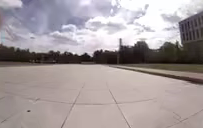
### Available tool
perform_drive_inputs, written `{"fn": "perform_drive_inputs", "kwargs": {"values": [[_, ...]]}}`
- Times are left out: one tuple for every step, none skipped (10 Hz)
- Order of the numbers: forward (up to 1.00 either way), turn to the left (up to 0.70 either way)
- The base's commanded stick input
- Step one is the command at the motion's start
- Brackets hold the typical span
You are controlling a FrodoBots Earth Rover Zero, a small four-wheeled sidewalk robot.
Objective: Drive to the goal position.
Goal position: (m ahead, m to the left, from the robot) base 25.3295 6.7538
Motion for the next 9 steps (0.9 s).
{"fn": "perform_drive_inputs", "kwargs": {"values": [[1.00,0.00],[1.00,0.00],[1.00,0.00],[1.00,0.00],[1.00,0.00],[1.00,0.00],[1.00,0.00],[1.00,0.00],[1.00,0.00]]}}
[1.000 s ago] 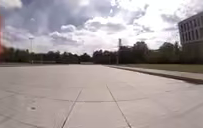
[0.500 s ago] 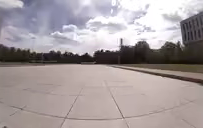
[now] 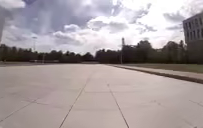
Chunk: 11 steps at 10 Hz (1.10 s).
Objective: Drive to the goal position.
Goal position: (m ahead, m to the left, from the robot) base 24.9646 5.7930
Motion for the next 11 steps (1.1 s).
{"fn": "perform_drive_inputs", "kwargs": {"values": [[1.00,0.00],[1.00,0.00],[1.00,0.00],[1.00,0.00],[1.00,0.00],[1.00,0.00],[1.00,0.00],[1.00,0.00],[1.00,0.00],[1.00,0.00],[1.00,0.00]]}}
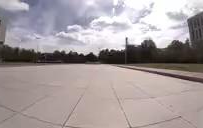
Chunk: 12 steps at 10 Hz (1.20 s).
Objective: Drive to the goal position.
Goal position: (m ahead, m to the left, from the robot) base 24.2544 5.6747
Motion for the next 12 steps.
{"fn": "perform_drive_inputs", "kwargs": {"values": [[1.00,0.00],[1.00,0.00],[1.00,0.00],[1.00,0.00],[1.00,0.00],[1.00,0.00],[1.00,0.00],[1.00,0.00],[1.00,0.00],[1.00,0.00],[1.00,0.00],[1.00,0.00]]}}
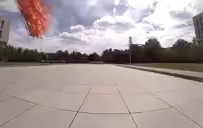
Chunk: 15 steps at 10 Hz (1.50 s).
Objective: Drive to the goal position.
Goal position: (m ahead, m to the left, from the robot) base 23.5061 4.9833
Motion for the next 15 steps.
{"fn": "perform_drive_inputs", "kwargs": {"values": [[1.00,0.00],[1.00,0.00],[1.00,-0.24],[1.00,-0.40],[1.00,-0.34],[1.00,-0.09],[1.00,0.00],[1.00,0.00],[1.00,0.00],[1.00,0.00],[1.00,0.00],[1.00,0.00],[1.00,0.00],[1.00,0.00],[1.00,0.00]]}}
